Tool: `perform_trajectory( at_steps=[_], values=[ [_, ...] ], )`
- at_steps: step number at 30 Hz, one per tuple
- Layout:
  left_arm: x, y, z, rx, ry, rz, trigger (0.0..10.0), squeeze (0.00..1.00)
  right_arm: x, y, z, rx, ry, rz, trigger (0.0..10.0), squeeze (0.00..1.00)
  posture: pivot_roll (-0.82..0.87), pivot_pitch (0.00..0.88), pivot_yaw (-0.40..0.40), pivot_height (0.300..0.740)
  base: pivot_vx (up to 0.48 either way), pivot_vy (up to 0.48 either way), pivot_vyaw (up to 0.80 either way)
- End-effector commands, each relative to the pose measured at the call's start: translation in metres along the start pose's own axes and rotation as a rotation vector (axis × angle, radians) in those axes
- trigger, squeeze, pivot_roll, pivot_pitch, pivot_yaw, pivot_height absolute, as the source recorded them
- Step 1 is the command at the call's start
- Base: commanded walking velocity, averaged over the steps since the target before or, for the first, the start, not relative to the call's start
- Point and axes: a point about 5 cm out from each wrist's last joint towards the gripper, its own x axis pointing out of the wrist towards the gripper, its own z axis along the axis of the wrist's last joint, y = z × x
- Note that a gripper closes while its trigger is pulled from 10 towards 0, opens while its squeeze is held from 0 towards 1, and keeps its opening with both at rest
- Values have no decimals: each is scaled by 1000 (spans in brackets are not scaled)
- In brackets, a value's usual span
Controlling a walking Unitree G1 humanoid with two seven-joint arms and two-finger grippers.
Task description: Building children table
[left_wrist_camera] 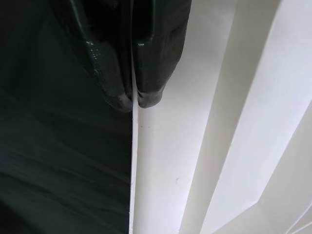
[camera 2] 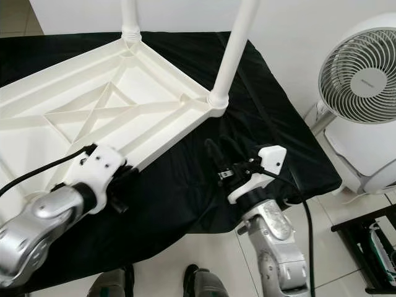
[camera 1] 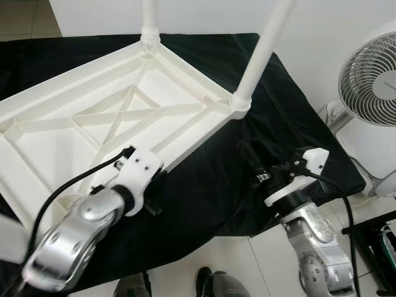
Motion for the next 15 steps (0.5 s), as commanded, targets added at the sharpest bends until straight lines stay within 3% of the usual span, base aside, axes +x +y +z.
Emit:
perform_trajectory(
  at_steps=[1,3,10,11,15],
  values=[
    [5,3,0,-26,-10,205,0,0,-2,-2,1,-11,5,-19,10000,0,121,216,-93,740,0,0,0],
    [15,-3,9,-27,-33,181,0,0,-1,1,1,-3,-1,-25,10000,0,111,211,-83,740,0,0,0],
    [26,-11,17,-23,-58,148,0,0,0,2,0,-2,-3,-35,10000,0,106,211,-79,740,0,0,0],
    [28,-15,21,-38,-77,126,10000,0,0,2,0,-4,-2,-41,10000,0,100,211,-74,740,0,0,0],
    [27,-24,34,-80,-170,48,10000,0,-2,2,-1,-13,3,-52,10000,0,97,212,-70,740,0,0,0]
  ],
)
